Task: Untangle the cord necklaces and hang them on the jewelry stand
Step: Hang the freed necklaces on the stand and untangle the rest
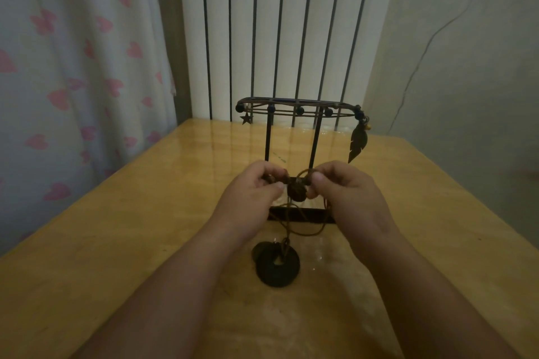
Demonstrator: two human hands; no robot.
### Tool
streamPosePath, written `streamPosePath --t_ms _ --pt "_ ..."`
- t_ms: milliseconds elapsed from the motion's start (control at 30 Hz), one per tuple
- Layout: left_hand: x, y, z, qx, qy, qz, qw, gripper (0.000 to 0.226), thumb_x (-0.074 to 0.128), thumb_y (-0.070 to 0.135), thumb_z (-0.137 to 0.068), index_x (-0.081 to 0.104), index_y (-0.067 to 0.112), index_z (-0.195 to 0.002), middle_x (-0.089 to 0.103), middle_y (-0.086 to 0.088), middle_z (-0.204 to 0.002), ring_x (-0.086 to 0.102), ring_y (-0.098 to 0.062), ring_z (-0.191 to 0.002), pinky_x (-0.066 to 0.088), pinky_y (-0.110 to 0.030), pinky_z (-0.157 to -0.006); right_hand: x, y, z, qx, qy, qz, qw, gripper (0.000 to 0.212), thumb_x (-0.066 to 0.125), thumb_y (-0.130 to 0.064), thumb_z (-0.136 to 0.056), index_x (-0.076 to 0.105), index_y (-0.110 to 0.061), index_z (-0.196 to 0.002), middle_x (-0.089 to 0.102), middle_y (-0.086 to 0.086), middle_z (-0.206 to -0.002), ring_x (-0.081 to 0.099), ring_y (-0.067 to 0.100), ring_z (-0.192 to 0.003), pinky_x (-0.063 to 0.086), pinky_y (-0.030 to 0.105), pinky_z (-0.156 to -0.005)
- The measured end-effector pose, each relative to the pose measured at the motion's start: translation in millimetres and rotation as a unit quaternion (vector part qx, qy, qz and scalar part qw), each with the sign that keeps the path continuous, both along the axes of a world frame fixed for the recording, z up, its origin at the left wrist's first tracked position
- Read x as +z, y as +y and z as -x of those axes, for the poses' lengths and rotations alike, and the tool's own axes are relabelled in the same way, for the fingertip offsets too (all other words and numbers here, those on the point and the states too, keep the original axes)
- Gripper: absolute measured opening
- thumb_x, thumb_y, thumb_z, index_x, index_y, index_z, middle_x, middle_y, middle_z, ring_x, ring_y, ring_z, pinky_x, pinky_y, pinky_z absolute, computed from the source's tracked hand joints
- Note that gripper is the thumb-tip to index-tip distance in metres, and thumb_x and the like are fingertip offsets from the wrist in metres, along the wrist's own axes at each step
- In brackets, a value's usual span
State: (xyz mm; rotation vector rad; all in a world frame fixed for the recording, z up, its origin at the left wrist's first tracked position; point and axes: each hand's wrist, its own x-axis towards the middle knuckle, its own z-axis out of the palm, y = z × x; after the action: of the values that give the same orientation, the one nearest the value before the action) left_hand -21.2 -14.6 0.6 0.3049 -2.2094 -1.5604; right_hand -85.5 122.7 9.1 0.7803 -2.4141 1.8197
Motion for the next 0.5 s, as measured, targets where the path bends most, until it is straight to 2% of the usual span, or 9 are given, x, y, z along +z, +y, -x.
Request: streamPosePath --t_ms 100,200,300,400,467,500 --pt "-0.5 -2.2 2.0 0.025 -0.005 -0.032 0.999 0.021 0.050 0.024 -0.100 0.050 0.032 -0.120 0.059 0.006 -0.096 0.053 -0.007 -0.082 0.038 -0.025 -0.064 5.6 3.1 -0.5 0.024 -0.089 0.092 0.991 0.016 0.050 -0.021 -0.099 0.066 -0.021 -0.095 0.068 -0.003 -0.070 0.055 0.005 -0.062 0.036 0.030 -0.065" --pt "-2.3 -2.6 3.2 0.013 -0.007 -0.045 0.999 0.018 0.047 0.025 -0.101 0.054 0.033 -0.116 0.051 0.008 -0.085 0.049 -0.011 -0.081 0.040 -0.029 -0.067 7.7 5.5 0.0 0.048 -0.130 0.146 0.979 0.016 0.049 -0.019 -0.099 0.064 -0.017 -0.095 0.064 0.000 -0.070 0.048 0.002 -0.050 0.032 0.027 -0.056" --pt "-1.4 -3.2 2.6 0.008 0.001 -0.041 0.999 0.023 0.043 0.020 -0.103 0.062 0.032 -0.107 0.048 0.009 -0.076 0.046 -0.008 -0.071 0.038 -0.025 -0.062 9.8 7.2 -0.5 0.048 -0.138 0.173 0.974 0.015 0.049 -0.018 -0.099 0.063 -0.016 -0.094 0.062 0.001 -0.068 0.046 0.002 -0.047 0.033 0.022 -0.050" --pt "0.6 -4.3 0.7 0.011 0.002 -0.022 1.000 0.031 0.042 0.018 -0.103 0.067 0.034 -0.100 0.052 0.005 -0.072 0.046 -0.004 -0.062 0.037 -0.019 -0.057 11.7 8.8 -1.6 0.050 -0.141 0.216 0.965 0.015 0.047 -0.016 -0.099 0.062 -0.012 -0.097 0.059 0.002 -0.067 0.047 0.002 -0.045 0.036 0.016 -0.043" --pt "1.7 -3.9 -0.6 0.014 0.008 -0.014 1.000 0.033 0.042 0.015 -0.102 0.069 0.034 -0.099 0.058 0.004 -0.077 0.047 -0.003 -0.066 0.044 -0.026 -0.068 11.9 9.7 -1.3 0.039 -0.135 0.221 0.965 0.017 0.047 -0.017 -0.100 0.063 -0.012 -0.097 0.058 0.001 -0.067 0.045 0.005 -0.048 0.034 0.019 -0.046" --pt "2.6 -3.5 -1.7 0.016 0.010 -0.015 1.000 0.034 0.042 0.014 -0.102 0.070 0.033 -0.099 0.061 0.005 -0.078 0.047 -0.001 -0.067 0.046 -0.035 -0.077 11.4 10.0 -0.6 0.027 -0.129 0.216 0.967 0.018 0.047 -0.019 -0.100 0.063 -0.013 -0.095 0.057 0.001 -0.066 0.043 0.007 -0.050 0.033 0.022 -0.049"
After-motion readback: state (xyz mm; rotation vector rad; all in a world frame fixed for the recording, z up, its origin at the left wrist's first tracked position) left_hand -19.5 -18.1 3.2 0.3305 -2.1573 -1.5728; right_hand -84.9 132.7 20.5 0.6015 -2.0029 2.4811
